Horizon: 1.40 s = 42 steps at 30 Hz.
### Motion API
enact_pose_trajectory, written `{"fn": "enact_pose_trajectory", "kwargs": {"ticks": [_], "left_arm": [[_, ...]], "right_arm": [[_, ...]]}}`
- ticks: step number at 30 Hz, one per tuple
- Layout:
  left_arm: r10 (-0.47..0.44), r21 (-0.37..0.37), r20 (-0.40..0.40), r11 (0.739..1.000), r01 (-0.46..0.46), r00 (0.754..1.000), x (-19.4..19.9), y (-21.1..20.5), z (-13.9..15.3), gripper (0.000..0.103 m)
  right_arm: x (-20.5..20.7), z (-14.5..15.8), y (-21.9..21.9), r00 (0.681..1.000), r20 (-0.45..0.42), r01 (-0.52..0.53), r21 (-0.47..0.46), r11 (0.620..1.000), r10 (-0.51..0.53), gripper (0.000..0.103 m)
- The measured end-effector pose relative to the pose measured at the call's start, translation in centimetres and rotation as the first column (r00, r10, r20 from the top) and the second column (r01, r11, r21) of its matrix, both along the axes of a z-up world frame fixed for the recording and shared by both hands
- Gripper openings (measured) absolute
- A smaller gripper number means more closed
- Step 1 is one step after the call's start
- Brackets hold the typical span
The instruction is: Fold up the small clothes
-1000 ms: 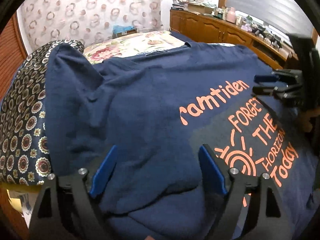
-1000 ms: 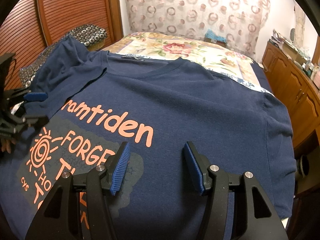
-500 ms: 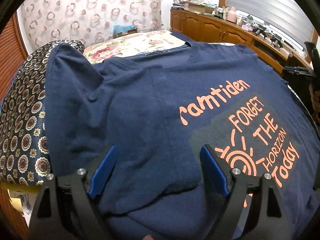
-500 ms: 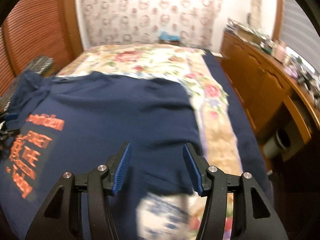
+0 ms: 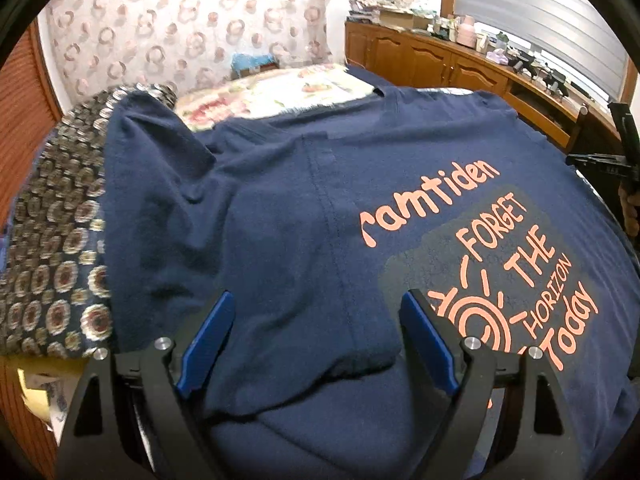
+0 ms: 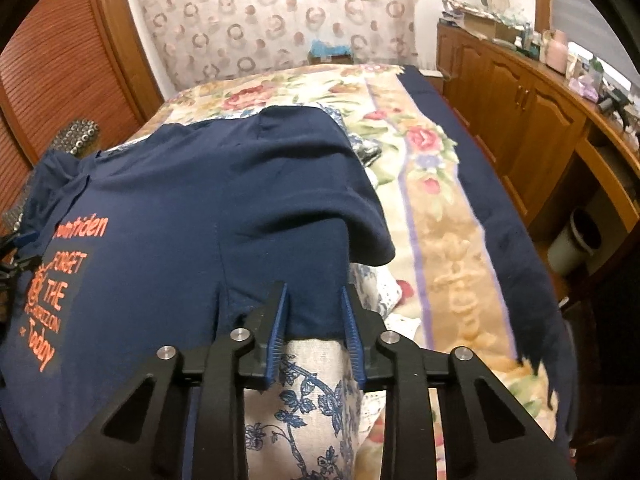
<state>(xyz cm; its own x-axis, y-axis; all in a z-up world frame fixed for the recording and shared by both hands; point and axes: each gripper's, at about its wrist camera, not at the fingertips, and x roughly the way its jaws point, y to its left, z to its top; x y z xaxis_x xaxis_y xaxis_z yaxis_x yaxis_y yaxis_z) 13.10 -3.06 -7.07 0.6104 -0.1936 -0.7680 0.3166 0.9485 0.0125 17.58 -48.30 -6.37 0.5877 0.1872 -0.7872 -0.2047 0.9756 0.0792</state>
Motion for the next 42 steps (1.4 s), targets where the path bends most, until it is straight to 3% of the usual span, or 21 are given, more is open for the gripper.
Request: {"fn": "enact_pose_trajectory", "kwargs": {"ticks": [2,5,8,15,20,26,33,34,36,37,39,41,42], "left_arm": [[0.022,-0.004,0.036,1.000,-0.022,0.999,-0.6,0.2,0.7,0.086],[0.050,-0.041,0.082,0.998,-0.047,0.995,-1.7,0.6,2.0,0.086],[0.068,-0.088,0.109,0.994,-0.058,0.992,-2.7,1.1,2.8,0.086],[0.098,-0.113,0.153,0.990,-0.081,0.983,-4.0,1.1,3.3,0.086],[0.107,-0.130,0.187,0.988,-0.083,0.976,-5.1,0.4,3.8,0.086],[0.102,-0.128,0.206,0.989,-0.077,0.973,-6.0,-0.5,4.3,0.086],[0.102,-0.127,0.214,0.989,-0.076,0.971,-6.5,-1.0,4.5,0.086],[0.102,-0.126,0.215,0.989,-0.076,0.971,-6.6,-1.1,4.5,0.086],[0.100,-0.130,0.216,0.989,-0.073,0.971,-6.7,-1.3,4.5,0.086],[0.099,-0.131,0.215,0.989,-0.071,0.972,-6.7,-1.5,4.5,0.086],[0.093,-0.132,0.215,0.989,-0.066,0.972,-6.9,-1.8,4.5,0.086],[0.085,-0.126,0.216,0.990,-0.058,0.973,-7.0,-2.2,4.5,0.086],[0.081,-0.124,0.217,0.991,-0.055,0.973,-7.0,-2.4,4.5,0.086]], "right_arm": [[0.0,0.1,0.1,1.000,0.012,0.001,-0.043,0.999,-0.001,0.006],[-0.1,0.1,0.5,1.000,0.026,-0.009,-0.089,0.996,0.012,0.001],[-0.4,1.0,0.8,0.997,0.074,-0.011,-0.100,0.995,0.018,0.000],[-0.8,4.8,3.1,0.981,0.182,-0.062,-0.053,0.997,0.071,0.000],[-2.6,6.7,7.7,0.955,0.220,-0.197,-0.034,0.980,0.199,0.000],[-4.1,4.0,12.5,0.937,0.146,-0.311,-0.057,0.949,0.316,0.000],[-4.5,2.4,12.9,0.948,0.123,-0.288,-0.051,0.956,0.292,0.000],[-4.6,2.6,12.5,0.951,0.132,-0.276,-0.048,0.960,0.280,0.001],[-4.4,3.2,11.5,0.959,0.155,-0.227,-0.069,0.971,0.235,0.015],[-4.3,3.5,10.8,0.963,0.167,-0.201,-0.078,0.976,0.212,0.027],[-4.0,4.1,9.1,0.968,0.182,-0.160,-0.077,0.984,0.171,0.030],[-3.8,4.6,7.1,0.974,0.193,-0.104,-0.078,0.992,0.117,0.041],[-3.7,4.8,6.2,0.975,0.198,-0.086,-0.074,0.994,0.100,0.042]]}}
